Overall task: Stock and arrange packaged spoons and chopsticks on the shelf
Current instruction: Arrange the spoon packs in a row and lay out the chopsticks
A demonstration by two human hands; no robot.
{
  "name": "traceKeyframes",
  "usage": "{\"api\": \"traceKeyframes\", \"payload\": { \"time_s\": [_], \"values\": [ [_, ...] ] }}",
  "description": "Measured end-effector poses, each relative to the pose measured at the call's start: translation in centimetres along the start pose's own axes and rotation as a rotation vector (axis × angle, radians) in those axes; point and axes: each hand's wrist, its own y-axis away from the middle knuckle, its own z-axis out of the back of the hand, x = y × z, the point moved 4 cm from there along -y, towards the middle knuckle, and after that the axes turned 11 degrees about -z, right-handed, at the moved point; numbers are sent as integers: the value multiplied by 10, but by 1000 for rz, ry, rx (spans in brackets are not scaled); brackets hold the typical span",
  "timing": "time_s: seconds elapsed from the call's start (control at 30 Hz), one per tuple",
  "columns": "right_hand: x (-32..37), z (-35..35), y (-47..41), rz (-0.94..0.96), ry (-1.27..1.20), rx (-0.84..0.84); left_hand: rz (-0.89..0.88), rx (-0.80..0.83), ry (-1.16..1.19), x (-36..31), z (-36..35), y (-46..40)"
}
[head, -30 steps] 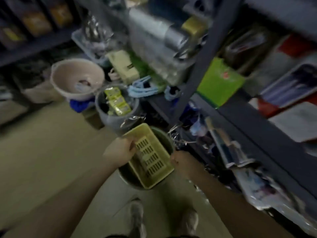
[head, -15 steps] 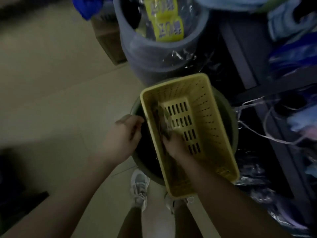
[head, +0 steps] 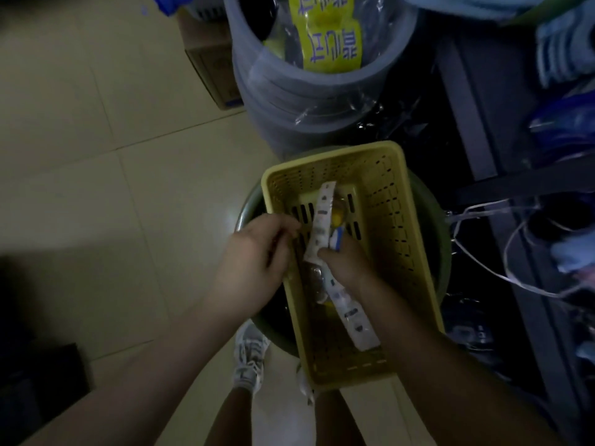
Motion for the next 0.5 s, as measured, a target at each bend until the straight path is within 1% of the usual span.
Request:
{"api": "traceKeyframes", "payload": {
  "time_s": [0.07,0.13,0.2,0.23,0.27,0.3,0.4,0.43,0.5],
  "values": [
    [7,19,32,22,-176,9,122,12,65,-11,-11,-3],
    [17,33,65,25,-414,146,271,90,172,-23,-22,-3],
    [30,41,89,54,-536,302,419,179,443,-38,-30,-2],
    [36,41,97,63,-544,337,461,183,593,-46,-32,-1],
    [40,38,103,71,-530,348,478,155,696,-51,-31,0],
    [44,34,107,81,-487,345,476,112,738,-54,-27,1],
    [54,18,109,176,-277,295,401,7,726,-48,-7,5],
    [52,13,103,191,-195,250,385,-17,710,-42,1,7],
    [38,3,74,125,-156,137,386,-59,645,-26,17,14]
  ]
}}
